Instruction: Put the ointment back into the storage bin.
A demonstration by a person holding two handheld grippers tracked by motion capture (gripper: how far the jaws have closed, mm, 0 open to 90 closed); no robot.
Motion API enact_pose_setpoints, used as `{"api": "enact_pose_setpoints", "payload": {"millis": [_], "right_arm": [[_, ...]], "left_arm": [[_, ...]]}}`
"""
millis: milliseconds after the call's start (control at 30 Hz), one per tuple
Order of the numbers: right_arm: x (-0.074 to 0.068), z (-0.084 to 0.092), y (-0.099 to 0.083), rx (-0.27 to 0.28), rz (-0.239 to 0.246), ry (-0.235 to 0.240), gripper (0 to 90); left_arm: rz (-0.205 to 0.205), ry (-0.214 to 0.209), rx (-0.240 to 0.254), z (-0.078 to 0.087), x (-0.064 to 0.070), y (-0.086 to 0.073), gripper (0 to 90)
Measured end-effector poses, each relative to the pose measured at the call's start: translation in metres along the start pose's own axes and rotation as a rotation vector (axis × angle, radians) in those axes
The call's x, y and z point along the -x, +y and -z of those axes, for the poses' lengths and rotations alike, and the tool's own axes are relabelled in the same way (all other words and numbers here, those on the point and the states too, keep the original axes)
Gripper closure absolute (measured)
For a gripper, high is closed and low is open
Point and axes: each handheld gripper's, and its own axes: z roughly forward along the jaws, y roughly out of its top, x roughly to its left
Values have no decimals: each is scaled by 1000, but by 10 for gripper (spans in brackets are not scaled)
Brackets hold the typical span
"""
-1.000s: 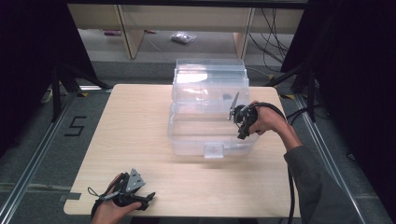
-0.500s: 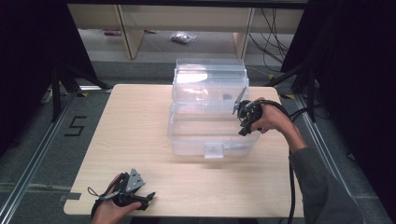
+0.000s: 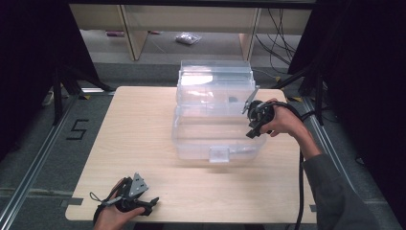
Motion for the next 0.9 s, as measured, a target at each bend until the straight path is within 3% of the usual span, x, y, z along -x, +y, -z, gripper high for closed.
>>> {"api": "enact_pose_setpoints", "payload": {"millis": [133, 200, 700, 733, 767, 900], "right_arm": [[-1, 5, -3, 24, 6, -11, 468], [-4, 9, -5, 49, -45, -19, 436], [-19, 14, -23, 240, -207, -42, 308], [-20, 14, -24, 248, -229, -50, 294], [-21, 14, -25, 257, -221, -61, 286], [-28, 15, -29, 284, -268, -52, 265]], "left_arm": [[8, -2, 5, 1, 0, 0, 160], [8, -1, 5, 1, 1, 0, 160], [11, -2, 6, 1, 1, 0, 160], [9, -2, 6, 1, 1, 0, 160], [16, -2, 7, 1, 1, 0, 160], [17, 2, 21, 1, 2, 0, 159]]}}
